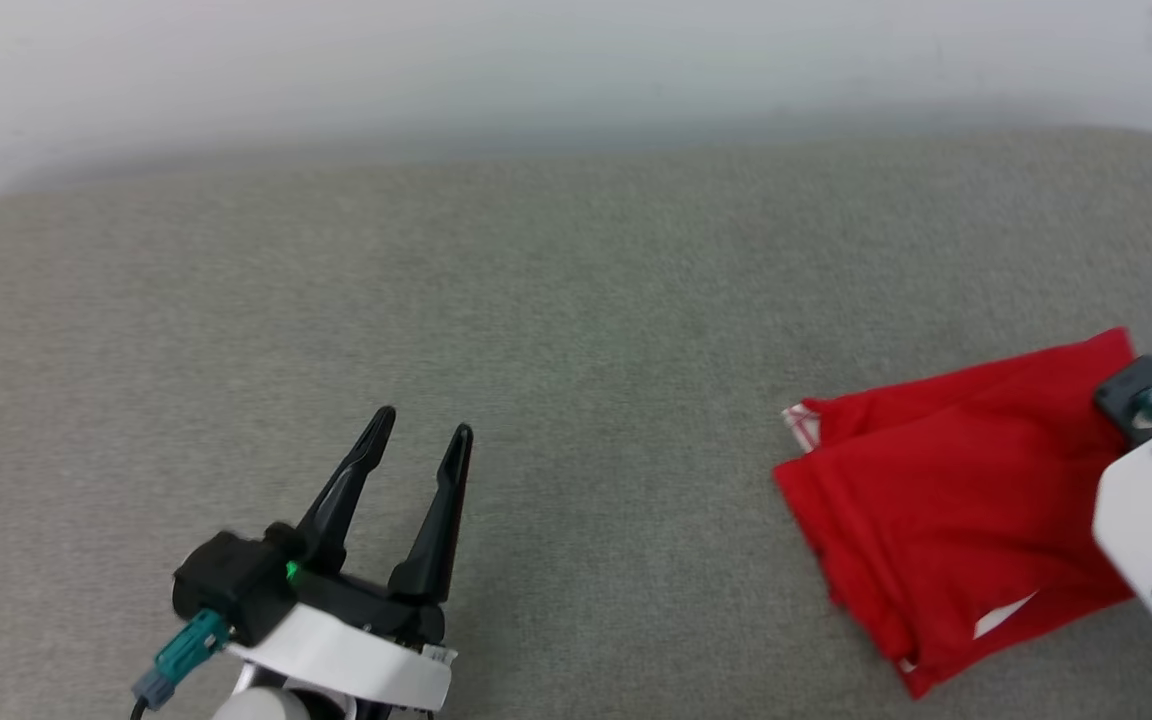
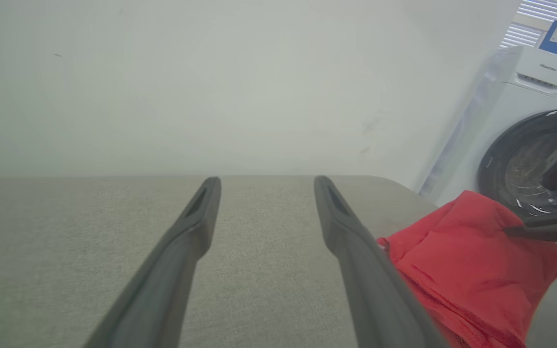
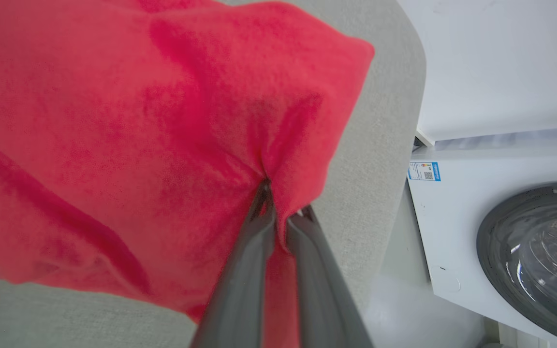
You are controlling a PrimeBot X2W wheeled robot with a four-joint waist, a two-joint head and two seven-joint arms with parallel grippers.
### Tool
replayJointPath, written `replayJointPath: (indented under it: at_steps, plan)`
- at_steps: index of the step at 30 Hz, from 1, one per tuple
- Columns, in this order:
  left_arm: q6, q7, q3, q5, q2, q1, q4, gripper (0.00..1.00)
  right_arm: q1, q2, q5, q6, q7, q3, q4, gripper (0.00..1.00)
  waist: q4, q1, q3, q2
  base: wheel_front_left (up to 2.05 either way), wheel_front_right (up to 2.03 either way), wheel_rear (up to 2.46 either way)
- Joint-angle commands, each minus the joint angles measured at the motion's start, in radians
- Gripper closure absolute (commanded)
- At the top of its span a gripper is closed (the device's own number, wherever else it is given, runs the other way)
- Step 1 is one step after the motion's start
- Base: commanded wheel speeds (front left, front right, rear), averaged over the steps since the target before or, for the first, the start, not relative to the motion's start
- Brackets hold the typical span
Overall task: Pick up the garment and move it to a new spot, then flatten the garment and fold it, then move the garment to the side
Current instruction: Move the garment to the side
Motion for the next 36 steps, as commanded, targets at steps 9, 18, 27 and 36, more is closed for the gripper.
replayJointPath:
  at_steps: [9,18,27,36]
  plan:
    - [0.001,-0.002,-0.057,0.036,0.061,-0.13,-0.086,0.0,-0.15,-0.107,-0.024,-0.002,-0.088,-0.101,0.149,1.0,-0.138,0.0,0.223,0.0,0.0,0.0,0.0]
    - [0.001,0.006,-0.081,0.051,0.142,-0.236,-0.198,0.0,-0.238,-0.136,-0.078,-0.002,-0.232,-0.233,0.379,1.0,-0.176,0.0,0.38,0.0,0.0,0.0,0.0]
    - [0.008,0.076,-0.078,0.062,0.178,-0.292,-0.333,0.0,-0.359,-0.096,-0.17,-0.002,-0.401,-0.378,0.608,1.0,-0.15,0.0,0.477,0.0,0.0,0.0,0.0]
    - [0.022,0.086,-0.079,0.065,0.185,-0.287,-0.357,0.0,-0.419,-0.03,-0.272,-0.002,-0.445,-0.497,0.715,0.0,-0.121,0.0,0.502,0.0,0.0,0.0,0.0]
